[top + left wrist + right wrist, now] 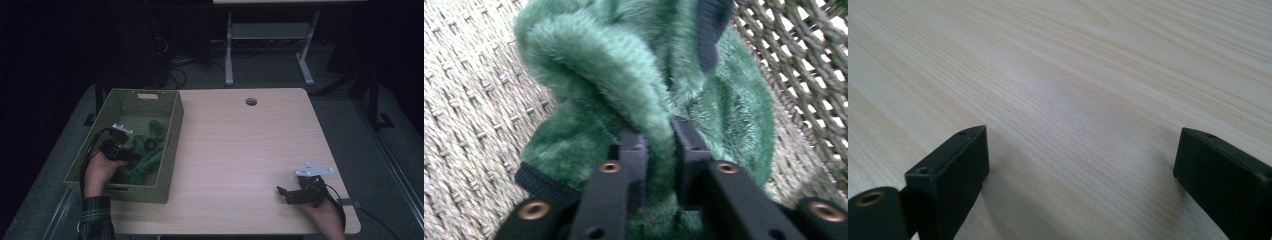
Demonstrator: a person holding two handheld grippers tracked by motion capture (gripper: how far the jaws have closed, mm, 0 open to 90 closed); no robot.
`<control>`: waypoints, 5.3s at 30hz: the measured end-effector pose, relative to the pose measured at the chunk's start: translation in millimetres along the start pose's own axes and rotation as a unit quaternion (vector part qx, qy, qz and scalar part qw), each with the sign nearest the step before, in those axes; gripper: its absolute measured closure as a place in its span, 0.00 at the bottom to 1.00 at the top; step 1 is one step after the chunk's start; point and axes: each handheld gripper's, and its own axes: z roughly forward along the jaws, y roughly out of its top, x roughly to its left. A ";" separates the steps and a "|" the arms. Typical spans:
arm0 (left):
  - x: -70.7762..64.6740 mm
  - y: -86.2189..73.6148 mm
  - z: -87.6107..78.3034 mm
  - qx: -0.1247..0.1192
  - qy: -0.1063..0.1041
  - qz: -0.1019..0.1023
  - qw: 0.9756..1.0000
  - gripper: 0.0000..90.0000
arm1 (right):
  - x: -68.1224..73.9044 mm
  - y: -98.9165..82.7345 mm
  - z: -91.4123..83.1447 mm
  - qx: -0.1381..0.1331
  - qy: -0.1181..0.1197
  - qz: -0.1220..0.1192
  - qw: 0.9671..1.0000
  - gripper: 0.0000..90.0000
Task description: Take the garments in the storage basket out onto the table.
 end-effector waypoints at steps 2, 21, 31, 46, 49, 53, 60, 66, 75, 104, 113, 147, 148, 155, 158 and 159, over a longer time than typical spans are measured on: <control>-0.4 0.1 -2.0 -0.003 0.000 0.000 1.000 0.91 | 0.0 0.0 0.0 0.000 0.000 0.000 1.000 0.08; -14.0 16.6 -67.5 -0.149 -0.021 0.006 0.989 0.93 | 0.0 0.0 0.0 0.000 0.000 0.000 1.000 0.08; -21.9 26.5 -93.5 -0.199 -0.034 0.009 0.979 0.94 | 0.0 0.0 0.0 0.000 0.000 0.000 1.000 0.08; -39.4 39.6 -126.3 -0.248 -0.017 0.000 0.969 0.94 | -0.1 0.0 -0.1 0.000 0.000 0.000 1.000 0.08; -44.1 44.0 -132.0 -0.252 -0.025 0.008 0.967 0.94 | -0.1 0.0 0.0 0.000 0.000 -0.001 1.000 0.08; -52.2 51.8 -140.5 -0.256 -0.037 0.023 0.966 0.94 | -0.1 0.0 0.0 0.000 0.000 -0.001 1.000 0.08; -69.8 69.2 -156.7 -0.275 -0.042 0.048 0.959 0.95 | -0.1 0.0 -0.1 0.001 0.000 -0.001 1.000 0.08; -83.5 84.2 -158.3 -0.284 -0.055 0.062 0.955 0.95 | -0.1 0.0 -0.1 0.001 0.000 -0.001 1.000 0.08; -111.4 106.8 -151.8 -0.286 -0.070 0.082 0.952 0.95 | 0.1 0.0 -0.1 0.002 0.000 0.000 1.000 0.08; -213.0 144.6 -39.4 -0.259 -0.110 0.120 0.952 0.95 | 0.5 0.0 -0.3 0.002 0.001 0.002 1.000 0.08; -233.8 139.1 8.6 -0.239 -0.126 0.114 0.956 0.95 | 0.5 0.0 -0.1 0.001 0.001 0.002 1.000 0.08; -268.4 130.5 137.7 -0.163 -0.156 0.115 0.967 0.67 | 0.2 -0.1 -0.2 0.002 0.001 0.000 1.000 0.08; -267.9 130.4 132.9 -0.165 -0.154 0.124 0.966 0.62 | 0.3 -0.1 -0.2 0.002 0.001 0.000 1.000 0.08; -264.8 119.8 106.4 -0.165 -0.147 0.147 0.964 0.48 | 0.3 -0.1 -0.2 0.002 0.001 0.000 1.000 0.08; -260.3 110.9 99.2 -0.170 -0.141 0.149 0.964 0.47 | 0.2 -0.1 -0.2 0.002 0.000 0.000 1.000 0.08; -260.3 110.9 99.2 -0.170 -0.141 0.149 0.964 0.48 | 0.2 -0.1 -0.2 0.002 0.000 0.000 1.000 0.08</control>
